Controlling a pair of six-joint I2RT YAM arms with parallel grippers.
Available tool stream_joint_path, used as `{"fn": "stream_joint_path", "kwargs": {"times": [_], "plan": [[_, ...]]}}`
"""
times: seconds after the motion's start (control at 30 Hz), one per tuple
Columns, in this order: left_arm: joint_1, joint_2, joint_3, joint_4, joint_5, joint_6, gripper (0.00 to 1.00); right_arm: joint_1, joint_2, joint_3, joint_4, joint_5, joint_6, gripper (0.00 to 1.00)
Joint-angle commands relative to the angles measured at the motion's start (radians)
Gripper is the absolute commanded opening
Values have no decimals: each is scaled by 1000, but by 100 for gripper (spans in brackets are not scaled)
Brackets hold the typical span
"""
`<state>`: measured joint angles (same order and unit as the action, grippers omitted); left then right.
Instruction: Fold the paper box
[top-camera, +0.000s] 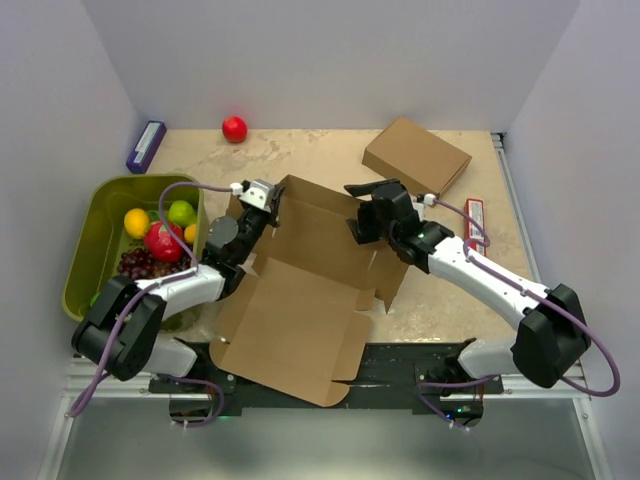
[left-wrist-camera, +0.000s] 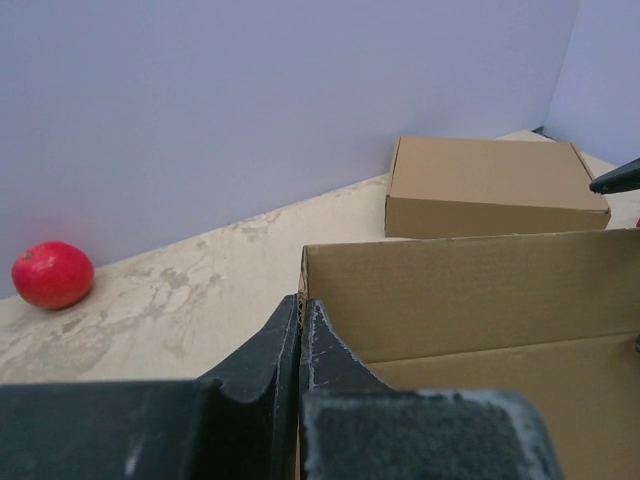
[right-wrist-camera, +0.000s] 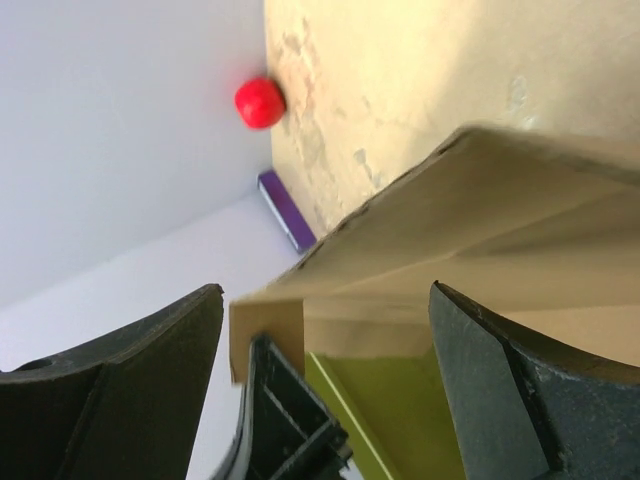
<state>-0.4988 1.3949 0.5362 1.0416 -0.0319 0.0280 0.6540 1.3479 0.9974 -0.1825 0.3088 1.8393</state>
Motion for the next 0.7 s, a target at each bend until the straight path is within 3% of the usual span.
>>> {"fn": "stream_joint_path", "kwargs": {"times": [0.0, 0.2, 0.33, 0.57, 0.67], "plan": [[-24, -46, -24, 136, -39, 79, 0, -1, 25, 75, -133, 99, 98, 86], [-47, -53, -54, 181, -51, 112, 0, -1, 76, 102, -130, 101, 95, 83], [-60, -56, -79, 219, -63, 128, 0, 6, 85, 99, -110, 105, 75, 72], [-109, -50, -117, 270, -128, 196, 0, 27, 112, 112, -98, 98, 44, 62], [-116, -51, -125, 285, -140, 210, 0, 29, 138, 103, -78, 55, 44, 53]]}}
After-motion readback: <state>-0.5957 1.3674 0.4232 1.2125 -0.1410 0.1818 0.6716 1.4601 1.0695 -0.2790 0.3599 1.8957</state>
